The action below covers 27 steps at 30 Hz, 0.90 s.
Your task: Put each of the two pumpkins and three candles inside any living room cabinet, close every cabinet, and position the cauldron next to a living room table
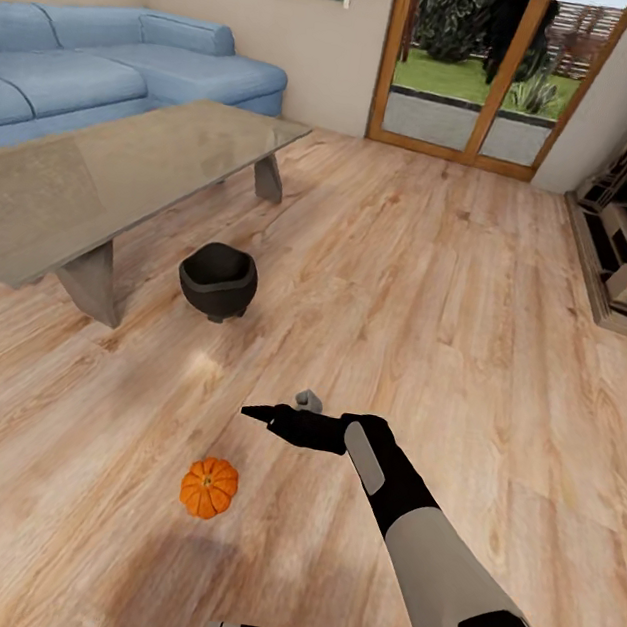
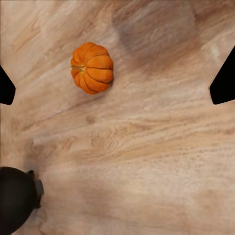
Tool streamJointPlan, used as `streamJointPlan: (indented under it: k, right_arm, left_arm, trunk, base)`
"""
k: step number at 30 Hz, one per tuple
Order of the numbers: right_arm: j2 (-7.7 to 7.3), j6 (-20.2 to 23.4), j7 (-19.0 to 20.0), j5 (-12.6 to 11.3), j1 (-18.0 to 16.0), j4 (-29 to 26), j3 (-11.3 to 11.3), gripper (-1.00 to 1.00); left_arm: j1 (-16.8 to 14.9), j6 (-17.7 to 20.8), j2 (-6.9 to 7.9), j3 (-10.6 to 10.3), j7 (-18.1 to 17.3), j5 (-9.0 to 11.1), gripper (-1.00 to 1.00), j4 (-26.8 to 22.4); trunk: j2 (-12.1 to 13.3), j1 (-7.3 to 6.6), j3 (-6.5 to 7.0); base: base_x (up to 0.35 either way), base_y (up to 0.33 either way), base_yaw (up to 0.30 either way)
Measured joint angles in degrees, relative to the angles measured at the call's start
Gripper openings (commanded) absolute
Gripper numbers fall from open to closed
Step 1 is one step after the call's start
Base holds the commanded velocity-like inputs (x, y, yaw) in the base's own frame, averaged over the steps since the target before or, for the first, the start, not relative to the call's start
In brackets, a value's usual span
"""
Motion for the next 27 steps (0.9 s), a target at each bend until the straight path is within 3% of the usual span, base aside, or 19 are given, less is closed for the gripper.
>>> streamJointPlan:
  k: [4,8,11,12,16,17,20,21,27]
  right_arm:
    - [0.00,0.17,0.06,-0.07,0.00,0.02,-0.11,1.00]
    - [0.00,0.40,0.03,-0.09,-0.02,-0.11,-0.27,1.00]
    - [0.00,0.52,-0.05,-0.33,-0.65,-0.22,-0.46,1.00]
    - [-0.01,0.58,-0.14,-0.91,-1.56,-0.02,-0.57,1.00]
    - [0.00,0.58,-0.26,-1.96,-2.37,0.39,-1.16,1.00]
    - [0.00,0.56,-0.28,-2.24,-2.52,0.46,-2.13,1.00]
    - [0.00,0.54,-0.35,-2.49,-2.67,0.53,-4.56,1.00]
    - [-0.40,0.39,-0.39,-2.63,-2.77,0.57,-9.95,1.00]
    - [-2.03,-0.26,-0.50,-2.88,-4.18,3.07,-14.74,1.00]
  left_arm:
    - [-0.23,0.69,0.50,0.33,0.08,0.90,1.00,-0.35]
    - [-2.67,3.29,3.22,-0.07,1.21,0.94,1.00,-0.15]
    - [-5.45,5.07,6.09,-2.46,4.14,0.95,1.00,0.07]
    - [-7.78,6.40,8.92,-3.78,7.35,1.49,1.00,0.15]
    - [-12.72,9.53,12.76,-4.93,12.33,1.64,1.00,0.25]
    - [-14.94,10.63,13.65,-5.18,13.80,1.66,1.00,0.24]
    - [-17.70,11.69,14.68,-5.78,15.64,1.41,1.00,0.23]
    - [-19.63,11.97,15.47,-7.20,18.15,1.62,1.00,0.17]
    - [-20.79,11.97,15.86,-8.87,19.56,1.65,1.00,-0.08]
  trunk:
    - [-0.05,0.10,-0.87]
    - [-0.11,0.21,-1.75]
    - [-0.15,0.28,-2.41]
    - [-0.16,0.31,-2.63]
    - [-0.21,0.42,-3.51]
    - [-0.23,0.44,-3.73]
    - [-0.27,0.52,-4.40]
    - [-0.28,0.55,-4.62]
    - [-0.36,0.70,-5.95]
  base:
    - [0.001,0.000,0.171]
    - [0.000,0.000,0.129]
    - [0.000,0.000,0.081]
    - [0.000,0.000,0.037]
    - [0.000,0.000,0.020]
    - [0.000,0.000,0.008]
    - [0.000,0.000,0.004]
    - [0.000,0.000,0.001]
    - [0.000,0.000,0.000]
